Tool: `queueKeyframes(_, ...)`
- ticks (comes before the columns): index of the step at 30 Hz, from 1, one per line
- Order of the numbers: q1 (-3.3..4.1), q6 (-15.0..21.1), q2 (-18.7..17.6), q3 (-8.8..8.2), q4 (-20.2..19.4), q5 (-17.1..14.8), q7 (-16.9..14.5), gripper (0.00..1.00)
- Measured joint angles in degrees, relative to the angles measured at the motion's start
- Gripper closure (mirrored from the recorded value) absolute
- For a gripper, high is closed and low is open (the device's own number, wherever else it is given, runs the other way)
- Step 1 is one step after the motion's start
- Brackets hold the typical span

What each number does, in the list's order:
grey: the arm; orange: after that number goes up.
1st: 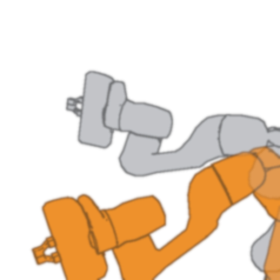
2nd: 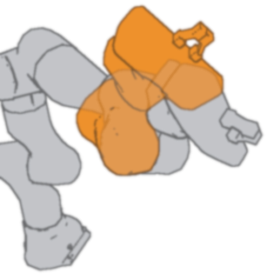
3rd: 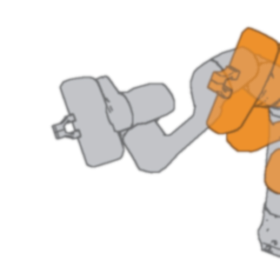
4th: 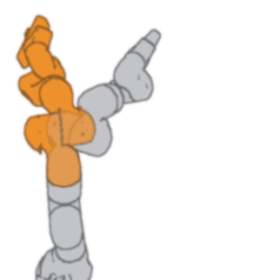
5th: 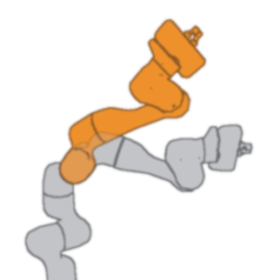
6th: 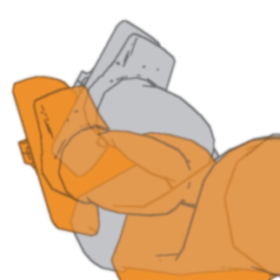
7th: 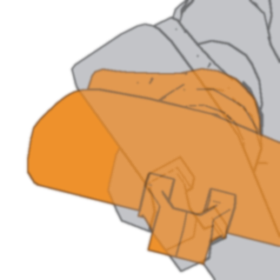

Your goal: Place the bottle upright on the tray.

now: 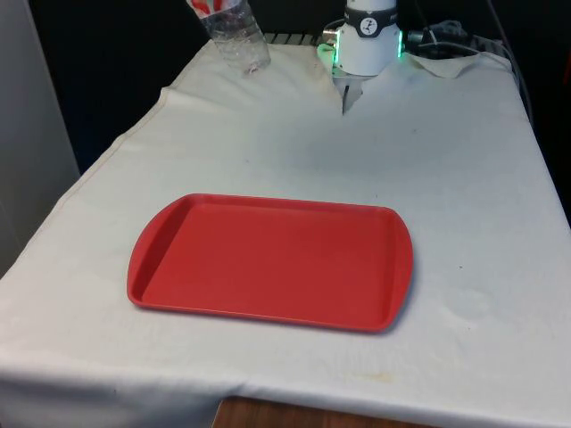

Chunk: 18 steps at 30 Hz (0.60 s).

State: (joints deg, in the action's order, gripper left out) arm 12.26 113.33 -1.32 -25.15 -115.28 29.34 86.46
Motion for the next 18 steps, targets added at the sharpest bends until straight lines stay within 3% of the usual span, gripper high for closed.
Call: queueKeyframes(18,0.00,4.64,0.97,0.00,-1.32,-2.41,1.72,0.72)
